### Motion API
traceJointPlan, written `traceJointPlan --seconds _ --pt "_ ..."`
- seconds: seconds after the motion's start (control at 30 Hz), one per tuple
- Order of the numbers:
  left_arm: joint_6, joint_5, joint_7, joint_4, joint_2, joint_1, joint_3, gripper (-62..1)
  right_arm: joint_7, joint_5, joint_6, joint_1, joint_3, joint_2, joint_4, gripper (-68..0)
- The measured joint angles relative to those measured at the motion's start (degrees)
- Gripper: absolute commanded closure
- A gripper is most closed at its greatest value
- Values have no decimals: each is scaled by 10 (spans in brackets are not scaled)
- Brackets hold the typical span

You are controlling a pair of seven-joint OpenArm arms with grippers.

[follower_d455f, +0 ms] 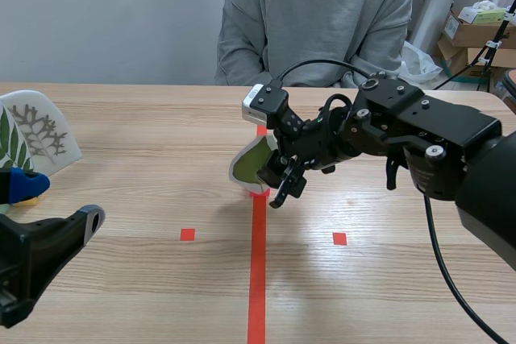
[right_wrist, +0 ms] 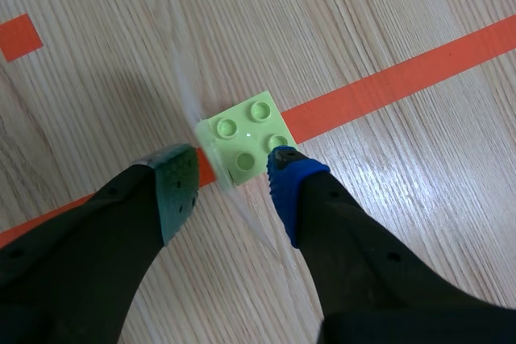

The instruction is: Do the leaf sorting experiment

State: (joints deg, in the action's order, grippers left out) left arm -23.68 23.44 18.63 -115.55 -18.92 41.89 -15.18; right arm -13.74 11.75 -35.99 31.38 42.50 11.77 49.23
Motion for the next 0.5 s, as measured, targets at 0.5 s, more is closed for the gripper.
traceJointPlan --seconds 0.5 --pt "0 0 0 0 0 0 0 -452 0 0 17 0 0 0 0 -18"
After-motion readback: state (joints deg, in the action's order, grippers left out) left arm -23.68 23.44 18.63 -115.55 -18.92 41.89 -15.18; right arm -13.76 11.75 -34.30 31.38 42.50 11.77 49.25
